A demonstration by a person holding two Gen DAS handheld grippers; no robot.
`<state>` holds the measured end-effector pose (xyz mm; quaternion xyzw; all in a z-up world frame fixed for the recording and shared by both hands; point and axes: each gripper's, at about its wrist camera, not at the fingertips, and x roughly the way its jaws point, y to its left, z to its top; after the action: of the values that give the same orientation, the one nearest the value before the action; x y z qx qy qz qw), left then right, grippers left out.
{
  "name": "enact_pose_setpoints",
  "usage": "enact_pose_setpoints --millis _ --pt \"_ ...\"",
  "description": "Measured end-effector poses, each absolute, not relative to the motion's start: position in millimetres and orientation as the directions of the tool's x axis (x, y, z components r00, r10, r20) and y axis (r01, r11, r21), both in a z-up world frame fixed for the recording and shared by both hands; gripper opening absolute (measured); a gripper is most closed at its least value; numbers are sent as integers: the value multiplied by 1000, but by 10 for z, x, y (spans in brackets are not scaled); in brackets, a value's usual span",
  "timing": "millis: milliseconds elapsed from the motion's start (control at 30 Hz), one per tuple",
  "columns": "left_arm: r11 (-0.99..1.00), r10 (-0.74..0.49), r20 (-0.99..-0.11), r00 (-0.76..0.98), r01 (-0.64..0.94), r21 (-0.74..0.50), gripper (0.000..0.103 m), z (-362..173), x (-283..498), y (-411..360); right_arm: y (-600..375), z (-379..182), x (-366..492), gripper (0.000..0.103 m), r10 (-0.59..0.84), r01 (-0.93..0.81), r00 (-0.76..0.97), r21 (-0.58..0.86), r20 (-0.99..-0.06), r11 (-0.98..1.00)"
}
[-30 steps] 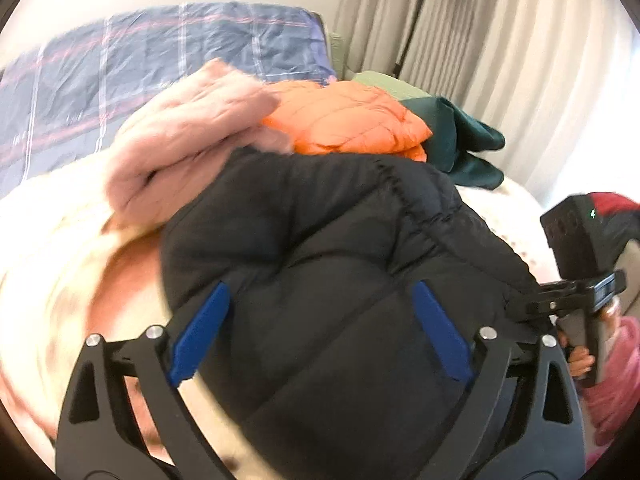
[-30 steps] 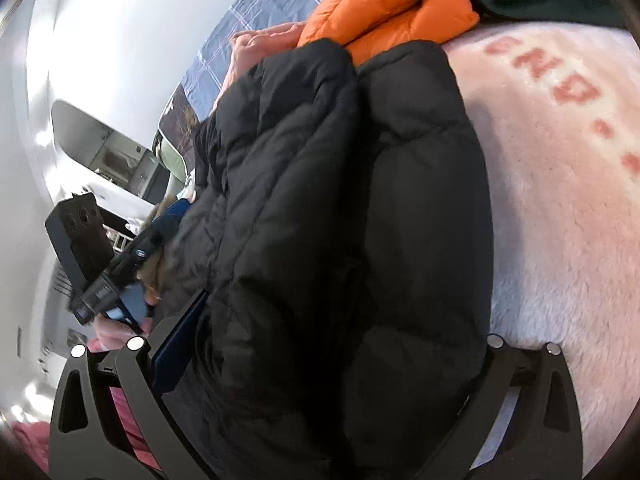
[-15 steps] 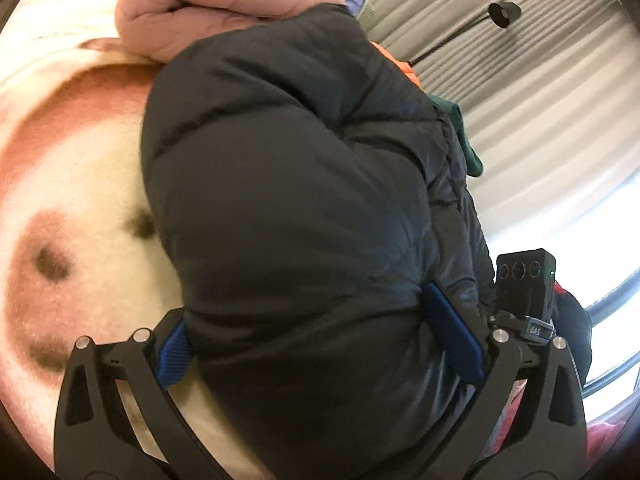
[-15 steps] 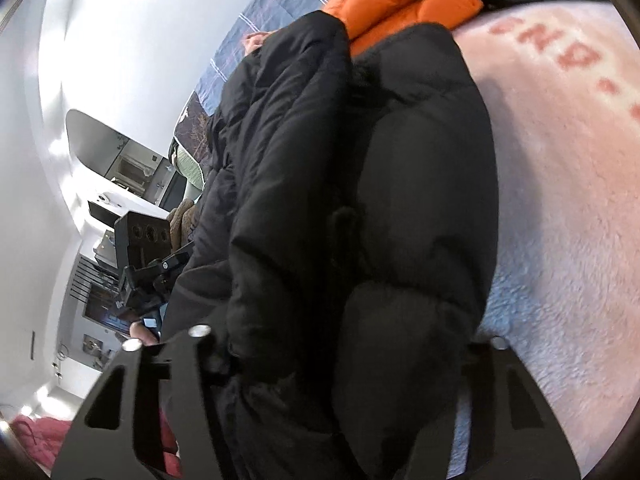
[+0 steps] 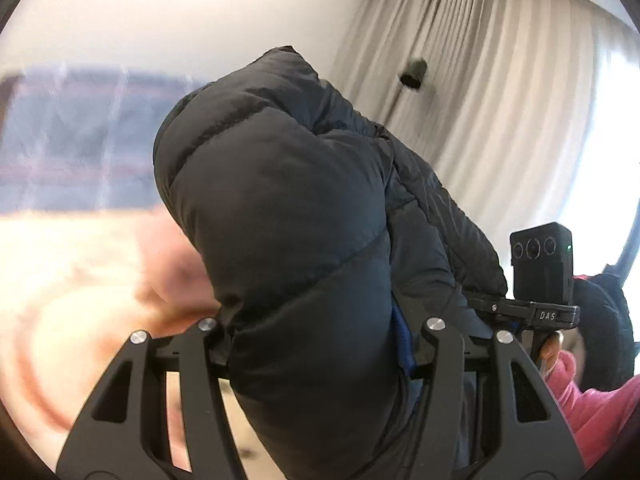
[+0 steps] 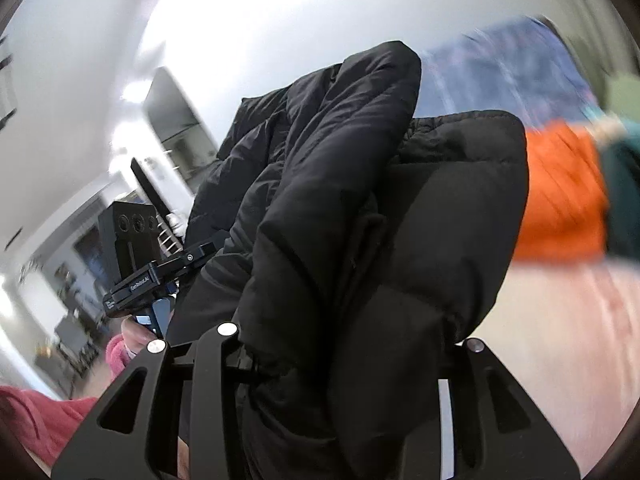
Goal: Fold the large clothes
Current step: 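Lift the jacket bundle up with both grippers and carry it toward the pink garment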
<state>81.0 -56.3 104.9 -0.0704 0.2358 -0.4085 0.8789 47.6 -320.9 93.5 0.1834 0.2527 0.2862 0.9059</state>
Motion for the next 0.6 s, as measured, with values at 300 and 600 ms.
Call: enact_pose_setpoints --millis 300,600 --pt "871 -488 -359 796 468 -146 58 1661 1557 355 -2151 1117 2178 38 759 -574 587 516 -282 635" --pt "913 -407 -434 804 364 -183 58 1225 2588 944 -1495 638 3263 38 753 -537 545 536 -369 651"
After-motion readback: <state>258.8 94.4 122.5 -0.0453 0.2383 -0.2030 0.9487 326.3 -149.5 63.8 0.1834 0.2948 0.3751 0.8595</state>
